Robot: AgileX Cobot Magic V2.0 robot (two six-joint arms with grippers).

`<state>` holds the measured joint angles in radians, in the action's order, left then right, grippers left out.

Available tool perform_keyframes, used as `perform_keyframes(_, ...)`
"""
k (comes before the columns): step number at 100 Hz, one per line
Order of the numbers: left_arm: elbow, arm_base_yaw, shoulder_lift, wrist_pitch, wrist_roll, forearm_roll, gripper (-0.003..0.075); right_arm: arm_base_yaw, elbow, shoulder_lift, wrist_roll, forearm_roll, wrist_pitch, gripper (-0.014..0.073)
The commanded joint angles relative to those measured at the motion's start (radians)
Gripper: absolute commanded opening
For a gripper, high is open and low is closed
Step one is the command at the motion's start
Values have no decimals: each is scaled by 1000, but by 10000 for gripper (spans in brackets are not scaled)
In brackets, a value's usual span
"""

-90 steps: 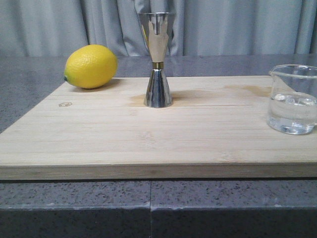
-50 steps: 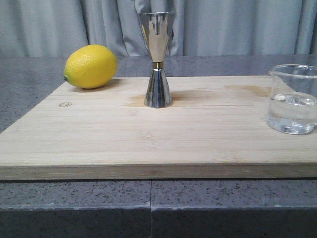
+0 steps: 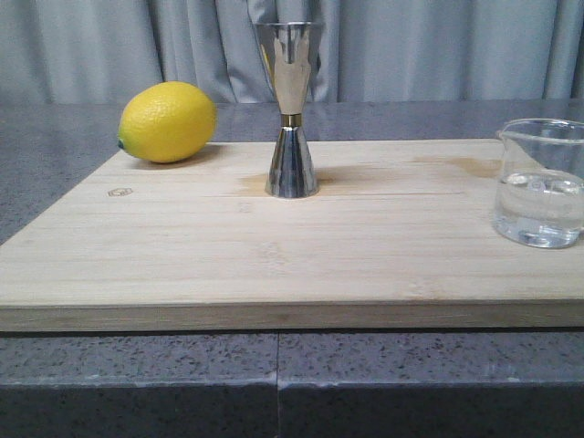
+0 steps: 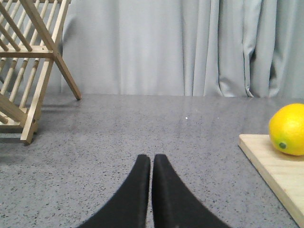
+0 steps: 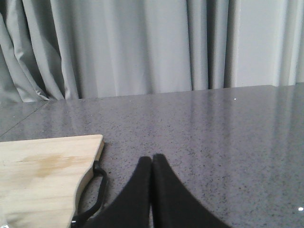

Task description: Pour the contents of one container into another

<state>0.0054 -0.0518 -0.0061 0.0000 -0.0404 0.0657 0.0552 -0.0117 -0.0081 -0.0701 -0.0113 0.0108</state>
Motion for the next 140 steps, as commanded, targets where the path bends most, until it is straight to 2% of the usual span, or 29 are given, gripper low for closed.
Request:
perform_keyframes(1,-6,-1,-22,-93,4,55,-19,-6,37,-21,-6,25,30,-72)
perform_keyframes(20,-128,-1,-4,16,4,87,-19,-54,200,14,6,35,-164,-72)
perform_keyframes(40,-299,-1,104,155,4,85,-19,-137,379,140,84,35,-277,-72)
perform_keyframes(52,-399,-1,192,216,0,76,-19,-162,449,231,90,21,-279,-72)
perform_keyframes(68,-484,-1,274,229,0,69,-19,-162,502,318,90,22,-245,-72)
perform_keyframes(100,-487,-1,288,206,0,69,-19,-162,502,330,90,29,-189,-72)
perform_keyframes(140,-487,-1,288,206,0,69,-18,-162,502,330,90,29,-189,-71)
